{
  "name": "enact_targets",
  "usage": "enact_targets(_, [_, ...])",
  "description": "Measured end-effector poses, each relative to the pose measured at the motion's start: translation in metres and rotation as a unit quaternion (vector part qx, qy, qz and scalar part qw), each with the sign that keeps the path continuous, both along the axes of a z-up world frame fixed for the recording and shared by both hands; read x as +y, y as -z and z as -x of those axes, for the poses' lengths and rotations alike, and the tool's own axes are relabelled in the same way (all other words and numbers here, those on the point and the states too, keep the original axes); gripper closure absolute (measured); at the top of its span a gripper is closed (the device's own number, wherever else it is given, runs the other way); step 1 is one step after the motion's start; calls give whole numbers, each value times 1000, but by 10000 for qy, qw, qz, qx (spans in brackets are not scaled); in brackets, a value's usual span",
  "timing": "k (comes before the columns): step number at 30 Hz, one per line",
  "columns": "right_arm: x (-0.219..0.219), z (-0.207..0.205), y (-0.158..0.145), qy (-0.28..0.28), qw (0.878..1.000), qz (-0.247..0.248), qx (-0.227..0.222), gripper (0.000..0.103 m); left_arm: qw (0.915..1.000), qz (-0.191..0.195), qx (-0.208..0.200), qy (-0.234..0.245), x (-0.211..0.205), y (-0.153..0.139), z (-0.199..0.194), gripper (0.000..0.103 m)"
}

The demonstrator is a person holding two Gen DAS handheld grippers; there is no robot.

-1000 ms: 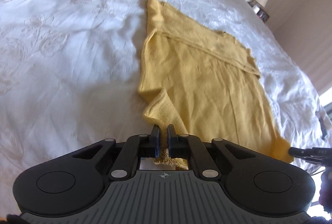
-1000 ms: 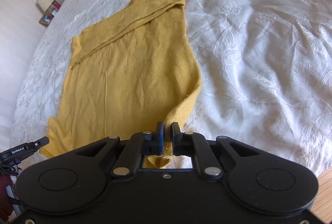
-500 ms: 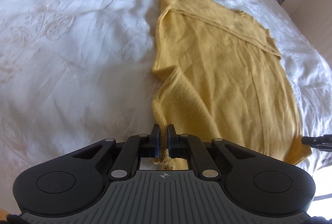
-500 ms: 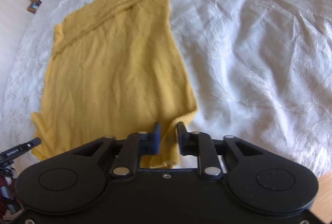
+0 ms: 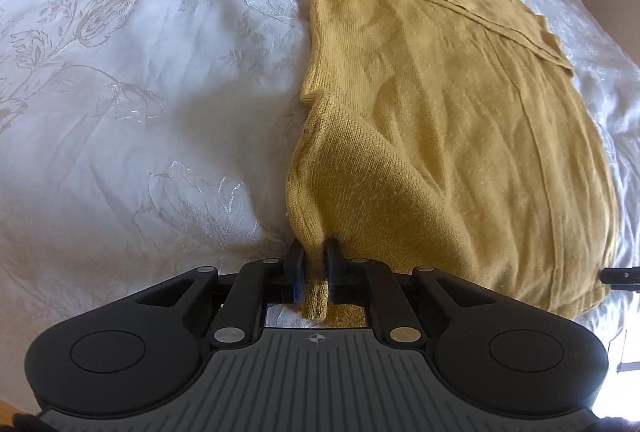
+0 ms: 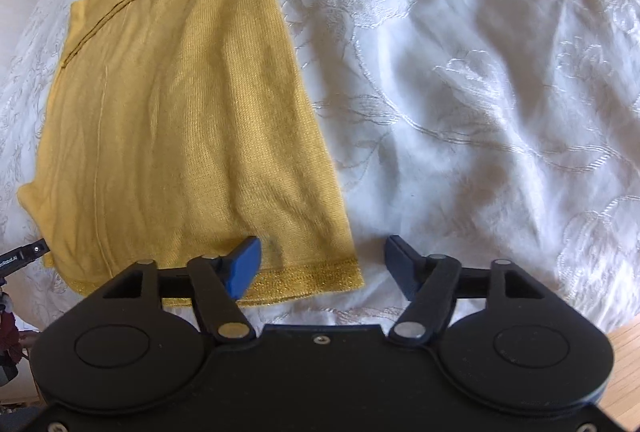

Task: Fold small clothes
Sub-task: 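Lift the hem with both grippers and fold it over toward the collar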

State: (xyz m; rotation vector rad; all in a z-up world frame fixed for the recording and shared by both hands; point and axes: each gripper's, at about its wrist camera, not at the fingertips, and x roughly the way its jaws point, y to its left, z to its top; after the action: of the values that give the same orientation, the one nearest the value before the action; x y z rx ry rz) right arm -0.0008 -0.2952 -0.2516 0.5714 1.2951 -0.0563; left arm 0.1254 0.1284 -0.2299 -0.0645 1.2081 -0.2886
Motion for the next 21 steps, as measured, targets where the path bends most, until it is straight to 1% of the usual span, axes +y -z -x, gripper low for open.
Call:
enact_targets(1, [0,-1,1,2,10000,-61,-21,28,10000,45,28,-43,1,0,-1,92])
enact_targets(2, [0,-1,2,4,9999,-135,-41,36,9998,151,62,-64,2,0,-1,95])
enact_targets(3, [0,-2,1,-4,9996,-261,-68,44,9995,291,114,-79,5,-1,-2,95])
enact_targets(4, [2,-4,1,-9,9993,-364,-41,78,9991,381,151,-129,7,-2,-2,95])
enact_targets(5, [2,-5,-1,-11,9988,-484,-43,89,9986,474,176,-159,10,-4,-1,96])
enact_targets(8, [2,-3,-22,-79,9969,-690,-372,90,9972,708,98,-227,16,-20,5,97])
enact_targets(10, [-3,0,-41,38,9937,-893,-671,90,9957,884,-2,-285,18,-36,9,97])
enact_targets(12, [-11,1,-61,211,9891,-1037,-1023,90,9926,1143,-145,-392,21,-53,9,97])
enact_targets(14, [-20,-1,-78,382,9841,-1132,-1315,90,9879,1417,-289,-553,23,-70,5,97])
enact_targets(17, [-42,-11,-94,663,9753,-1228,-1715,90,9805,1715,-525,-799,24,-88,-9,98])
enact_targets(21, [-51,-41,-107,856,9680,-1214,-2021,90,9695,2001,-855,-1128,22,-107,-38,100])
